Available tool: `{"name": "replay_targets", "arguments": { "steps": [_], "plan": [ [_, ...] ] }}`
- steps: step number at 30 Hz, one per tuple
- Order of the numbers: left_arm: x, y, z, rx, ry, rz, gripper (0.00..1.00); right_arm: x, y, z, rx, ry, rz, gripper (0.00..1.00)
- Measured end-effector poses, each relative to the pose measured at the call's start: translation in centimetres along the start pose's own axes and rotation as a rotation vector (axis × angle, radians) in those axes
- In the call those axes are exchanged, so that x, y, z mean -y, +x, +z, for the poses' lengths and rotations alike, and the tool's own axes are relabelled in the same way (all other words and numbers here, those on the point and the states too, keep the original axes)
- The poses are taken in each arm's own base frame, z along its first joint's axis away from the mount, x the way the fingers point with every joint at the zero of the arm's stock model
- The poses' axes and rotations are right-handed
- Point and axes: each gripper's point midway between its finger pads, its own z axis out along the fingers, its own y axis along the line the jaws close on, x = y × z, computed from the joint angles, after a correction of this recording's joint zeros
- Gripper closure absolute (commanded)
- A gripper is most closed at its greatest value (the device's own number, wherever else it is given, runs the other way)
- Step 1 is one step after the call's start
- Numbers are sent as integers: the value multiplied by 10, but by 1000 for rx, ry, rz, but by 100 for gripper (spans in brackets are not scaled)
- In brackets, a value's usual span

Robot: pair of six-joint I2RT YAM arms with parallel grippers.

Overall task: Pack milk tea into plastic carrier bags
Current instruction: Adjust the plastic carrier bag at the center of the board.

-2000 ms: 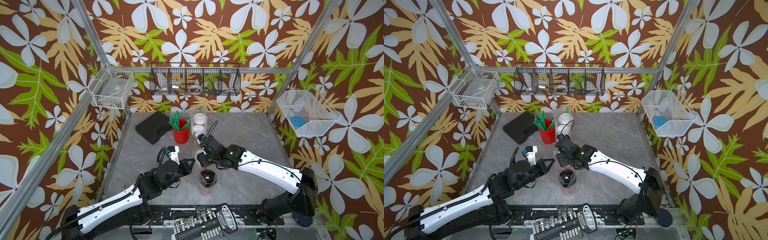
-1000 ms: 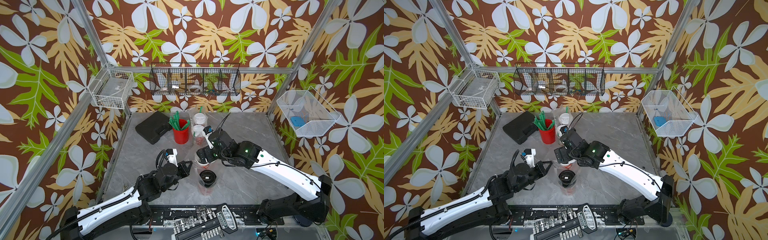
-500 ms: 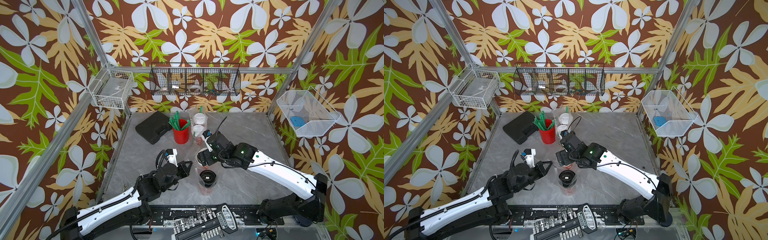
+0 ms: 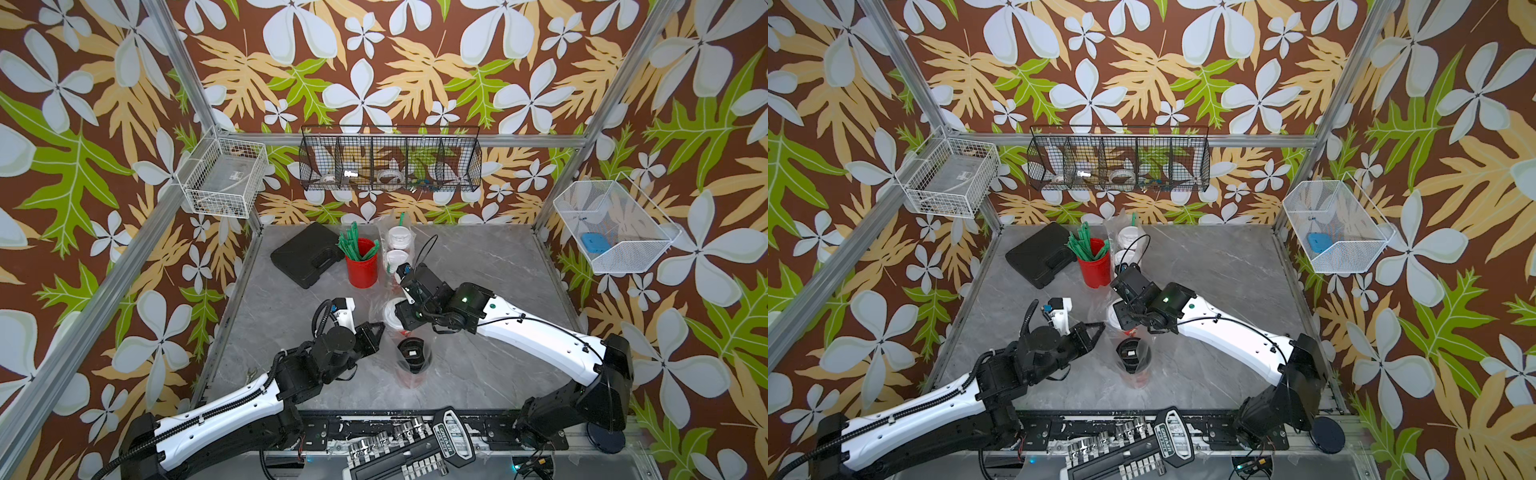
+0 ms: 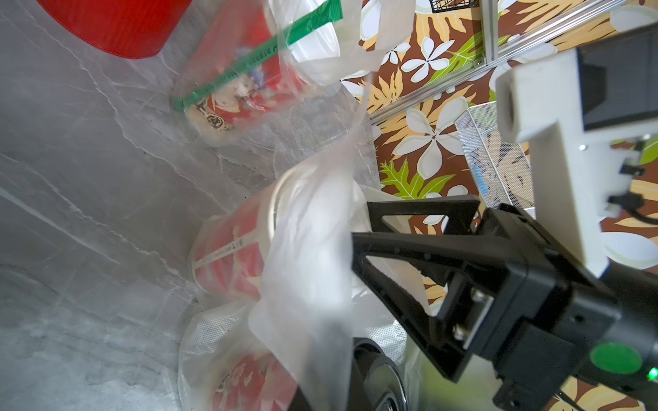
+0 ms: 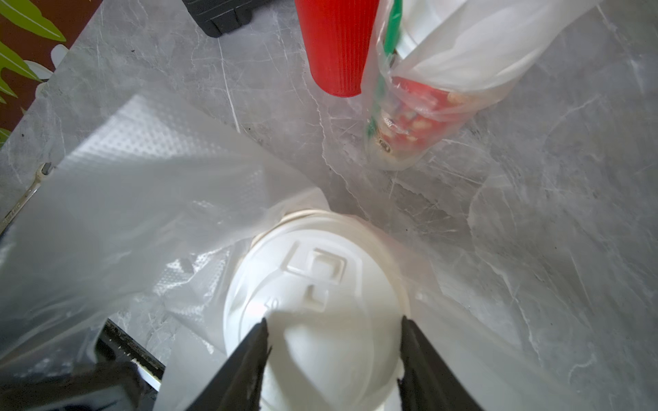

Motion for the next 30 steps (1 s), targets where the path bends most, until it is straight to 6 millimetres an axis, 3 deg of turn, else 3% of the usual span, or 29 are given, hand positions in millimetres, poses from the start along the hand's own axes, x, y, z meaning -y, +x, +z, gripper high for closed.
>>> {"name": "replay_targets", "arguments": {
  "steps": [8,24,30],
  "plan": [
    [1,-1,-1,1,3,1,100,5,-1,2,1,36,1,57],
    [3,-3,-4,8,15,-4,100,8,-3,2,4,131,-44,28],
    [3,-3,-4,8,14,-4,100,14,-6,-18,20,142,-54,22]
  ]
}}
